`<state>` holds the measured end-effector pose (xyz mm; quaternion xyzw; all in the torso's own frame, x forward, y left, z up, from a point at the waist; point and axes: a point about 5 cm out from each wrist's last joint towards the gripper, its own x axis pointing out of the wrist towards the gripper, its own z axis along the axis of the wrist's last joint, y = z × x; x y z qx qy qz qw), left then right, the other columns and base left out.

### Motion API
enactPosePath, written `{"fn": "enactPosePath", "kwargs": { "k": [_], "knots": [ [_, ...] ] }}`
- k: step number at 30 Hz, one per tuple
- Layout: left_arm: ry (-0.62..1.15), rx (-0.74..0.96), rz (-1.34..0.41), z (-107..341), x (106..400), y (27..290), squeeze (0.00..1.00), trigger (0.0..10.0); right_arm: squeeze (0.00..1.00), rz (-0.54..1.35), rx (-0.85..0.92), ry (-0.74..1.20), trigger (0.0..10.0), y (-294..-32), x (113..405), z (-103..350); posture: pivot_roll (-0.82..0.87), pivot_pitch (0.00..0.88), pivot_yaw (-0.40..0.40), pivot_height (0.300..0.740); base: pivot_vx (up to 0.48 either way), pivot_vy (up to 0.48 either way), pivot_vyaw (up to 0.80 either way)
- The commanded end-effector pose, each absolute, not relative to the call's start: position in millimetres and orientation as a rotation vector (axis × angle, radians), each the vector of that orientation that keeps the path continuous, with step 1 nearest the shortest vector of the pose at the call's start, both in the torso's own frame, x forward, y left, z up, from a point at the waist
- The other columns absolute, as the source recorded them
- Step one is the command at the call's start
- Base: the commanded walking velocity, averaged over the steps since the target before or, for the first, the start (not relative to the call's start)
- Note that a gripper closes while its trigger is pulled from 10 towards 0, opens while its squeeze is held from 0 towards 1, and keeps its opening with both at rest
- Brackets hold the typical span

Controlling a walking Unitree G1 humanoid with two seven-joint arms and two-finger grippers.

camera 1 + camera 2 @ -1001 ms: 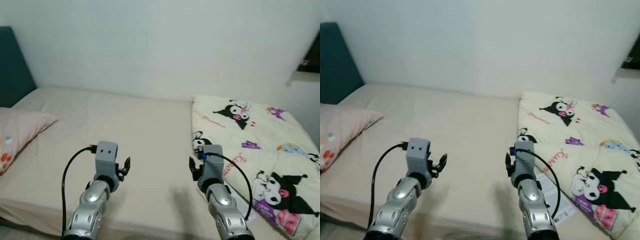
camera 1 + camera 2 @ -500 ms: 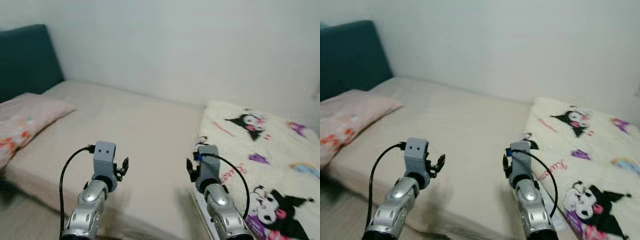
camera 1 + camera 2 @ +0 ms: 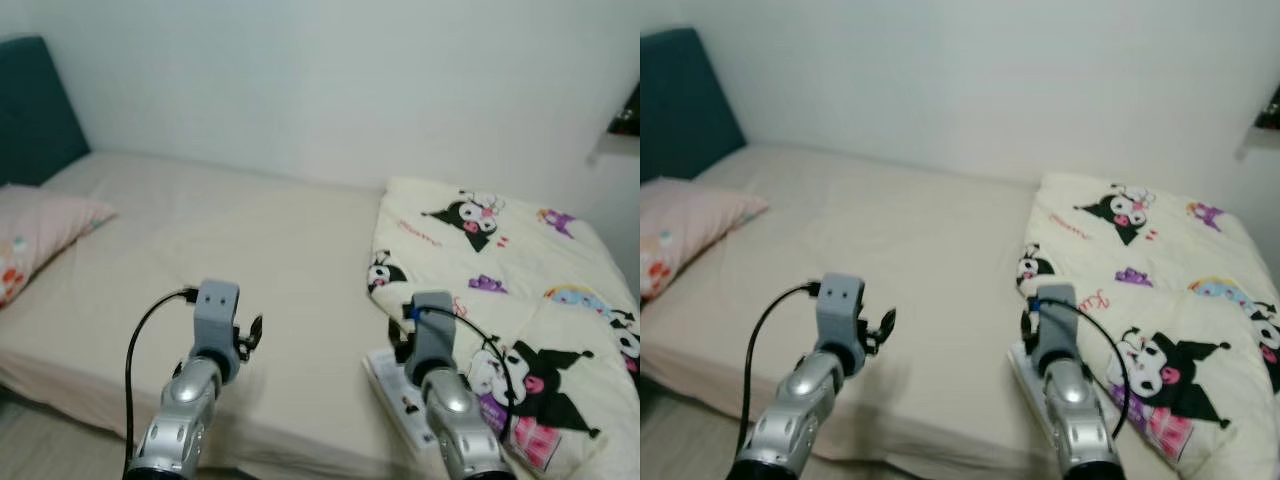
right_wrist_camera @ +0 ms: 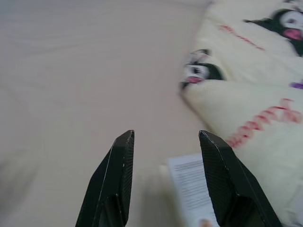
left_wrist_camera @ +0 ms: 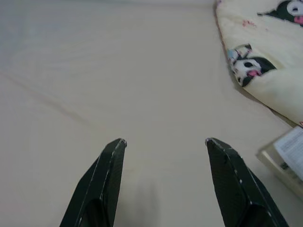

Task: Clean up the room

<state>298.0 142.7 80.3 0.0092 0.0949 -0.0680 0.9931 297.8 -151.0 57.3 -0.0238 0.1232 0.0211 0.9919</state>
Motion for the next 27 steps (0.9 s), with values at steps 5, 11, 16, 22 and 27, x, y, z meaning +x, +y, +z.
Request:
{"fn": "enactPosePath", "kwargs": {
  "k": [5, 11, 16, 22, 27],
  "knots": [
    [0.196, 0.074, -0.16, 75, 294, 153, 0.0, 10.0, 0.0, -0.046, -0.012, 0.354, 10.0, -164, 286, 34, 0.02, 0.02, -0.022, 0.734, 0.0, 0.0, 0.0],
    [0.264, 0.013, -0.066, 57, 288, 170, 0.0, 10.0, 0.0, -0.081, -0.019, 0.353, 10.0, -169, 285, 33, 0.0, 0.0, -0.013, 0.729, 0.0, 0.0, 0.0],
    [0.292, -0.017, -0.001, 46, 281, 176, 0.0, 10.0, 0.0, -0.09, -0.016, 0.339, 10.0, -171, 285, 34, 0.01, 0.0, -0.024, 0.714, 0.0, 0.0, 0.0],
    [0.285, -0.037, 0.015, 45, 278, 176, 0.0, 10.0, 0.0, -0.069, -0.037, 0.338, 10.0, -172, 288, 34, 0.02, 0.0, -0.056, 0.694, 0.0, 0.0, 0.0],
    [0.291, -0.02, -0.006, 39, 275, 171, 0.0, 10.0, 0.0, -0.038, -0.11, 0.321, 10.0, -180, 291, 37, 0.0, 0.0, -0.051, 0.669, 0.0, 0.0, 0.0]
  ]
}}
